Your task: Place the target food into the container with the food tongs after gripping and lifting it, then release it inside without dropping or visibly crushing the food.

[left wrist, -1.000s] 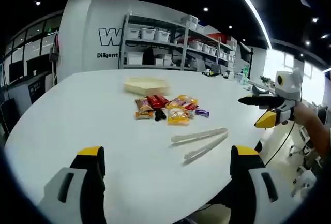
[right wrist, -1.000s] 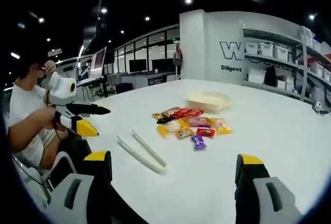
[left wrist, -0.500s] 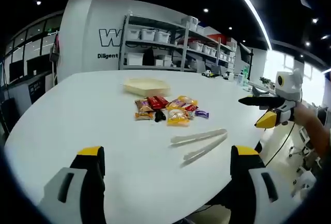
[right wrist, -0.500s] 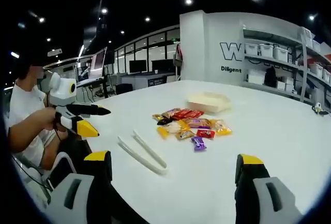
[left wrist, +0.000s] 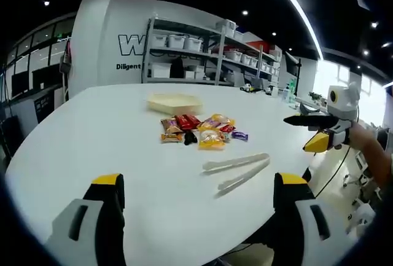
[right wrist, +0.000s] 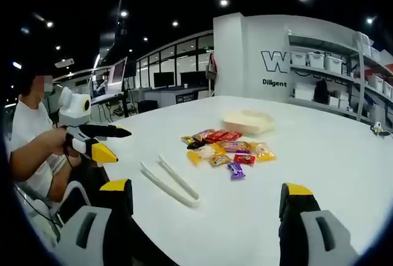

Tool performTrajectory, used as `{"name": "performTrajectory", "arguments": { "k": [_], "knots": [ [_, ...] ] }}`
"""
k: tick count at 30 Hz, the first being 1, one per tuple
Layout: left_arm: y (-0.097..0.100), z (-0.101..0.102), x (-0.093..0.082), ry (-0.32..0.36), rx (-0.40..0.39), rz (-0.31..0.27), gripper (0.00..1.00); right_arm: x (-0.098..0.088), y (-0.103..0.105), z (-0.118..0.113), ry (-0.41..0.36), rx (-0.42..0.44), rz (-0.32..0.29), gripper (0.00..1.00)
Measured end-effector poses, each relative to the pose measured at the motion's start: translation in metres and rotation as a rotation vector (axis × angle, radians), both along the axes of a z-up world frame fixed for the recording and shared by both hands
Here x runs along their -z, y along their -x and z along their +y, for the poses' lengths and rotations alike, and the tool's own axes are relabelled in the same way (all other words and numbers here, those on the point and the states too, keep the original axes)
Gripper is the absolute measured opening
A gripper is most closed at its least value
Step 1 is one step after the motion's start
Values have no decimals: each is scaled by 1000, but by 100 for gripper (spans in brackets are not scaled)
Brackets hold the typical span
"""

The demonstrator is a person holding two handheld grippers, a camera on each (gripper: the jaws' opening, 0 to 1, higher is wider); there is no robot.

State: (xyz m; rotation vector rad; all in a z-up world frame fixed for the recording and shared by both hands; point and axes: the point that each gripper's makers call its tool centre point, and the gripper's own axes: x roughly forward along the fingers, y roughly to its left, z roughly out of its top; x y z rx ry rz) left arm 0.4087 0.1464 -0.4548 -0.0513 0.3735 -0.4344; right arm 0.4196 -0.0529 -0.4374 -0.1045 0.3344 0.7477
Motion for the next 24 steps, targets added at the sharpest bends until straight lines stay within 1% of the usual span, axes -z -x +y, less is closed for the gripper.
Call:
{"name": "performTrajectory", "arguments": {
  "k": [9, 15, 19, 22, 24],
  "knots": [
    [1, -1, -1, -4, 3, -2, 99, -2, 1, 0, -3, -1, -6, 99],
    [2, -1, -1, -8, 3, 0, 99, -3, 2, -1, 8, -3, -11, 99],
    [0, -2, -4, -8, 11, -34, 98, -4, 2, -1, 7, -4, -14, 99],
    [1, -3, -2, -1, 13, -24, 99, -5, 2, 0, 2, -4, -20, 99],
    [1, -3, -3, 3, 17, -33, 99, -6, 2, 1, -2, -6, -27, 99]
  ]
}}
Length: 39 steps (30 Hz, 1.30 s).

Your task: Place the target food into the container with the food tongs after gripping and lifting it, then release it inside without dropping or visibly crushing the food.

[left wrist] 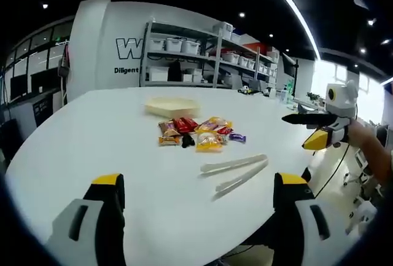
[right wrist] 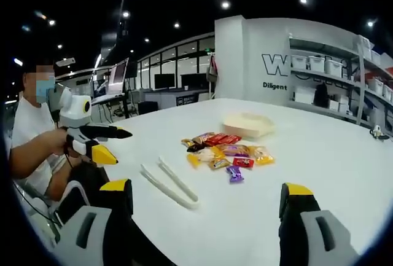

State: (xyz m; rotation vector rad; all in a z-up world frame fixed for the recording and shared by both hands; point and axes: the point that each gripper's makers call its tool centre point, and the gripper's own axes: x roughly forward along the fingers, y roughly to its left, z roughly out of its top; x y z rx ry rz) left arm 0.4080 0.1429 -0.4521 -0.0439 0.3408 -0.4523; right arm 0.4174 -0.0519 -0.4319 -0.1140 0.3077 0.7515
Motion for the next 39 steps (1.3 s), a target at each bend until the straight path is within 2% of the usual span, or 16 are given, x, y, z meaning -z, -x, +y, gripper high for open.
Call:
{"name": "performTrajectory", "arguments": {
  "k": [5, 9, 13, 16, 28, 33, 39],
  "knots": [
    [-3, 0, 3, 6, 3, 8, 99, 0, 0, 2, -17, -6, 7, 99],
    [-4, -5, 8, -2, 26, 13, 99, 4, -5, 2, -1, -4, 11, 99],
    [-5, -10, 9, -47, 71, -17, 98, 11, -6, 5, 16, -24, 15, 99],
    [-7, -12, 18, -65, 85, 9, 98, 15, -11, 5, 4, -28, 26, 99],
    [-11, -14, 13, -46, 93, -5, 97, 15, -26, 9, -41, -32, 50, 99],
    [-11, -12, 14, -43, 96, -11, 97, 8, -21, 14, -56, -48, 24, 94],
    [-9, -13, 23, -54, 115, 10, 93, 20, -14, 18, -38, -78, 51, 92]
  ]
}}
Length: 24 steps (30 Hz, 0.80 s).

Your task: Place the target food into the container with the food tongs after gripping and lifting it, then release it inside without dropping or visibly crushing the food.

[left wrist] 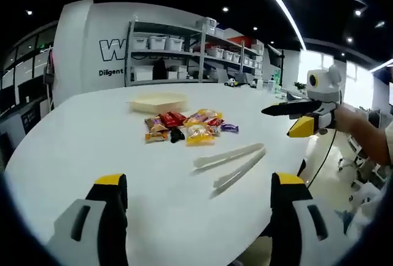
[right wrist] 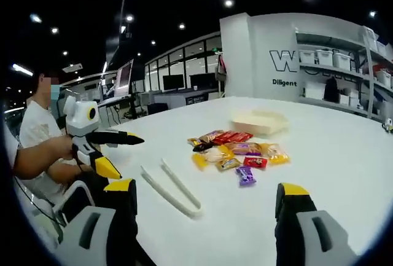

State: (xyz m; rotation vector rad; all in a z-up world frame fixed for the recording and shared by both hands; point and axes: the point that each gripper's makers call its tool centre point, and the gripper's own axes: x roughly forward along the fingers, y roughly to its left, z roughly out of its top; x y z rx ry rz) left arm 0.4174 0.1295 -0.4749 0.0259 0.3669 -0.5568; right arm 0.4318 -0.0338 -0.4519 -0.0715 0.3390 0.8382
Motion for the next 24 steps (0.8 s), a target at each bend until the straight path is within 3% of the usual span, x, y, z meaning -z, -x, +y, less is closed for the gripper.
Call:
{"name": "performTrajectory", "arguments": {
  "k": [4, 8, 15, 19, 24],
  "knots": [
    [-1, -3, 1, -3, 21, -3, 85, 7, 7, 8, 7, -32, 16, 90],
    [2, -14, 2, 30, 84, 37, 64, 11, 11, 14, 9, -53, 22, 89],
    [1, -18, 2, 13, 98, 25, 61, 16, 14, 20, -9, -68, 43, 87],
    [-1, -21, 4, -10, 122, 11, 51, 19, 17, 27, -42, -79, 68, 85],
    [-3, -21, 5, -7, 127, 13, 50, 19, 18, 33, -73, -91, 71, 85]
  ]
}}
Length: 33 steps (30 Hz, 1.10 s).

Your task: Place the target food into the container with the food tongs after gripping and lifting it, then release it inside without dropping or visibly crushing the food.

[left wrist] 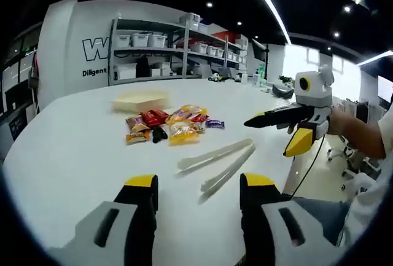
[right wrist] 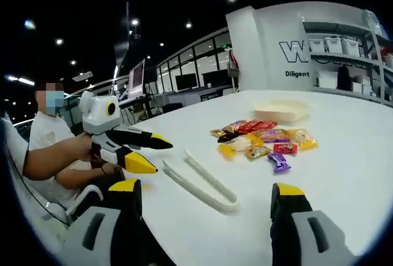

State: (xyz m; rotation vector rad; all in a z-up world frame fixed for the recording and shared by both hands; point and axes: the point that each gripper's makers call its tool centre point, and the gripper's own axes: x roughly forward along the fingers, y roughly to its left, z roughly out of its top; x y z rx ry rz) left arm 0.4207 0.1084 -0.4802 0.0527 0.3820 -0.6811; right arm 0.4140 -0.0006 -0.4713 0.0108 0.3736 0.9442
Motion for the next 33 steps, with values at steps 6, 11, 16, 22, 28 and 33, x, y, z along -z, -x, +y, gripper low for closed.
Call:
{"name": "performTrajectory", "arguments": {
  "k": [6, 11, 16, 22, 28, 33],
  "knots": [
    [1, -5, 4, -5, 34, 6, 42, 2, 0, 2, -17, -4, 0, 76],
    [3, -12, 6, -3, 69, 12, 38, 6, -1, 2, -4, -5, 7, 73],
    [2, -18, 10, -16, 95, 16, 32, 7, -1, 3, -2, -7, 5, 71],
    [2, -23, 16, -32, 125, 35, 26, 9, 2, 8, -6, -19, 5, 70],
    [0, -25, 16, -38, 157, 37, 23, 11, 4, 10, -19, -21, 19, 70],
    [1, -27, 17, -54, 188, 25, 18, 12, 6, 14, -24, -27, 26, 69]
  ]
}}
